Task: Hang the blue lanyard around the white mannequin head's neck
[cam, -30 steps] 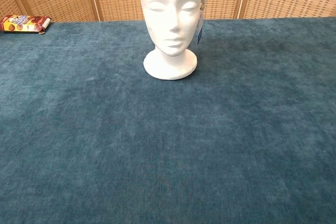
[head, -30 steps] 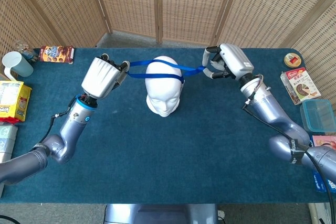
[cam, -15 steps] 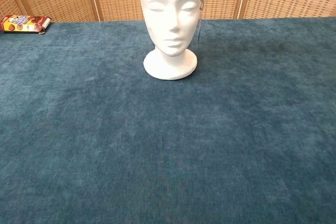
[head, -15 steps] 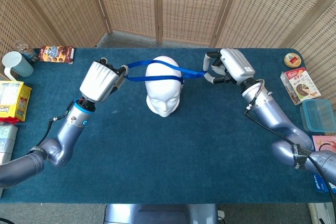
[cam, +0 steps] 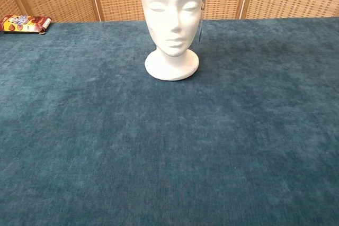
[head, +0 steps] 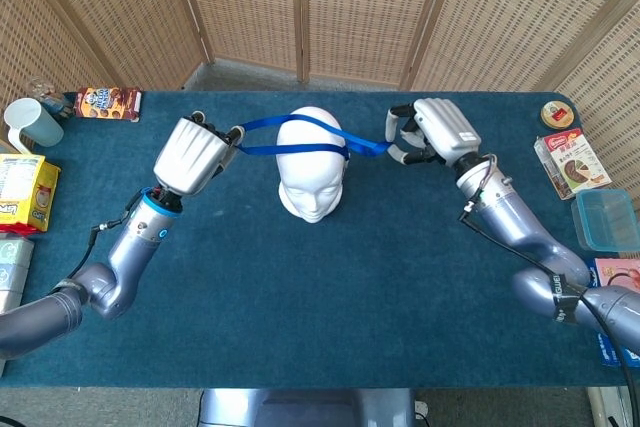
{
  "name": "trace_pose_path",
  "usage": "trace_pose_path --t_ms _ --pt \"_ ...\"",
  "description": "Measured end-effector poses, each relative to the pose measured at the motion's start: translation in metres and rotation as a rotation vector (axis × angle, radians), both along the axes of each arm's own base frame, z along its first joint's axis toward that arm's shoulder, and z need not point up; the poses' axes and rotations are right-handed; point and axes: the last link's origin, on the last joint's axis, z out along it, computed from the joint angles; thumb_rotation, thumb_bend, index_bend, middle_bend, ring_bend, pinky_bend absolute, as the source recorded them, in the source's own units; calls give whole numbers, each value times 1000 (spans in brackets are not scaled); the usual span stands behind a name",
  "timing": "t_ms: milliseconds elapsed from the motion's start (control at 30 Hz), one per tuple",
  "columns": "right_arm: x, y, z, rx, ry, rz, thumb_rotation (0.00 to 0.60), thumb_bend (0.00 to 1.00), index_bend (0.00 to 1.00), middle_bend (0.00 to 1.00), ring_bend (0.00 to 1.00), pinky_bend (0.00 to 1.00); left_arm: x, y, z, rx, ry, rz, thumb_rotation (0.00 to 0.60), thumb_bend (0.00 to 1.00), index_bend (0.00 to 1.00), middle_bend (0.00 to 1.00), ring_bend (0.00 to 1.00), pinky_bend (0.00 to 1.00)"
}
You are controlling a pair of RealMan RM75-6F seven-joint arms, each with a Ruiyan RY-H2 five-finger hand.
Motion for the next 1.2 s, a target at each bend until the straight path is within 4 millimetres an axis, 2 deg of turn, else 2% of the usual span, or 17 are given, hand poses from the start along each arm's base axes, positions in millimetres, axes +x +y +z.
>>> trace_pose_path --t_ms 500,1200 --pt "-6 -7 -7 -18 50 -38 600 449 769 1000 1000 1000 3 1 -9 7 65 5 600 449 655 956 906 710" --pt "-9 -8 -9 1 67 -57 600 448 762 1000 1000 1000 1 0 -8 -3 76 18 600 441 658 956 903 710"
